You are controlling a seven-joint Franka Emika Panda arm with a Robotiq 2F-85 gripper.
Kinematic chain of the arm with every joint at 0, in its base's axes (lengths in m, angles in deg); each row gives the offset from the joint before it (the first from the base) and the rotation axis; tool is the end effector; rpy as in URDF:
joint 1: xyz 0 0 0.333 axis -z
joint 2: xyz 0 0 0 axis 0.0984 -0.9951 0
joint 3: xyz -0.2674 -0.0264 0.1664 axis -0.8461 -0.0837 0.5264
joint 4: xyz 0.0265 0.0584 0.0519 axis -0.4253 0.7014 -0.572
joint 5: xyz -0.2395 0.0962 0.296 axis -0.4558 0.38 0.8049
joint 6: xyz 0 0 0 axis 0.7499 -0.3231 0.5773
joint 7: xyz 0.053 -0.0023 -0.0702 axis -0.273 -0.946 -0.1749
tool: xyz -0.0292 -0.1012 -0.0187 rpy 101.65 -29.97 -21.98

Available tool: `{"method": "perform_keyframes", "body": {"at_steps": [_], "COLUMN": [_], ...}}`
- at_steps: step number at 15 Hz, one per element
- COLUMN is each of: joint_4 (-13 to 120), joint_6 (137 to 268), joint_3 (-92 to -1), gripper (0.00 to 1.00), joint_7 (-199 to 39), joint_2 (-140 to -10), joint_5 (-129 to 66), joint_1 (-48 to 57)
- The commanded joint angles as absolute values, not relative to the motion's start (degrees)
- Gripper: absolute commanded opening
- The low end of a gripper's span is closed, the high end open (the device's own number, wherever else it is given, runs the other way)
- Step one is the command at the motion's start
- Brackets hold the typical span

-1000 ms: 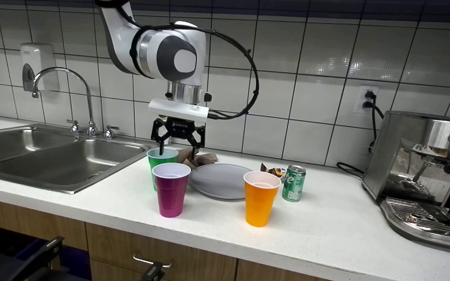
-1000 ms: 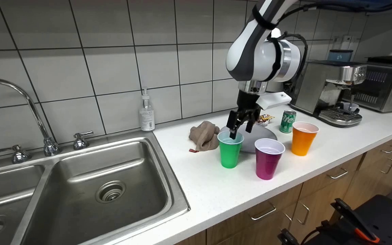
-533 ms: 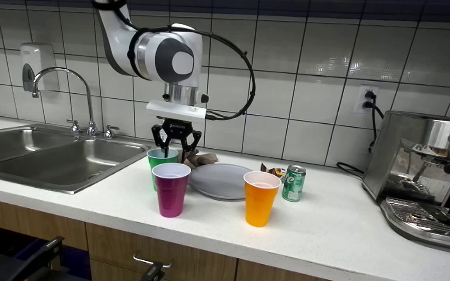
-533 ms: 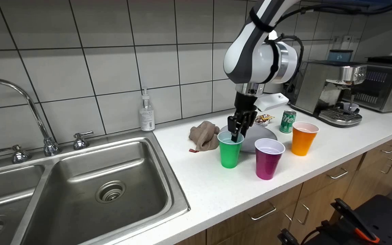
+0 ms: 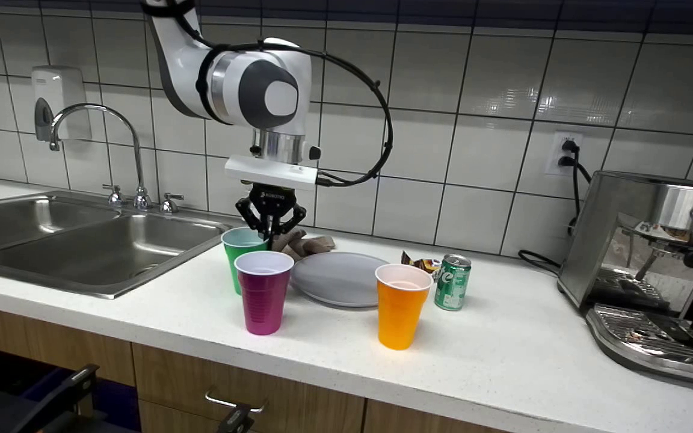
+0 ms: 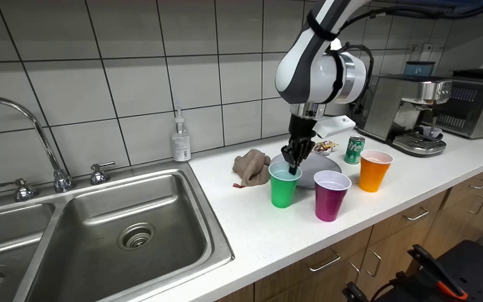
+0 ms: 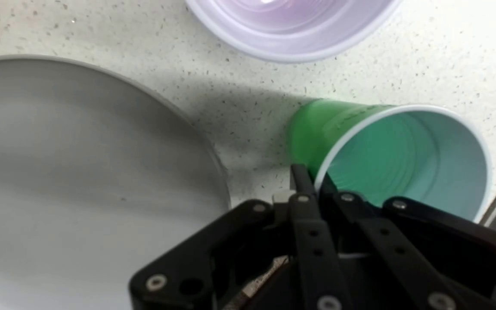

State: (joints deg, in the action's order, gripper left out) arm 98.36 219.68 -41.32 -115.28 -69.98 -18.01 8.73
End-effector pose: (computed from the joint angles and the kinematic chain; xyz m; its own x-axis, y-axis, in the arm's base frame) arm 0.5052 -0.0235 0.2357 0.9426 0.3233 0.0841 0.3290 -0.9420 -0.0668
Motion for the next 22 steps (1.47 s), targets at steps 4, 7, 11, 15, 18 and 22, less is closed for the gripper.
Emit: {"method": "perform_keyframes", "body": {"at_steps": [4,7,11,15,18,22], "joint_4": [96.7,95.2,92.3,89.9,88.0,85.2], "joint_6": [216.5,216.1,216.0,216.5,216.4,216.6], "joint_3": [-38.0,-38.1,-39.1,-39.4,-40.0,-40.9], "gripper": [0.01,0.01,0.01,0.01,0.01,0.01], "joint_7": [-118.2,-118.1,-117.1,-116.6,-115.8,-113.1], "joint_2": [-69.1,-69.3,-70.1,-70.6,-71.5,-73.9], "joint_5": [-13.5,-11.3,-9.5,-8.9,-9.1,-10.5], "joint_1": [11.3,11.9,13.2,14.5,15.1,15.5]}}
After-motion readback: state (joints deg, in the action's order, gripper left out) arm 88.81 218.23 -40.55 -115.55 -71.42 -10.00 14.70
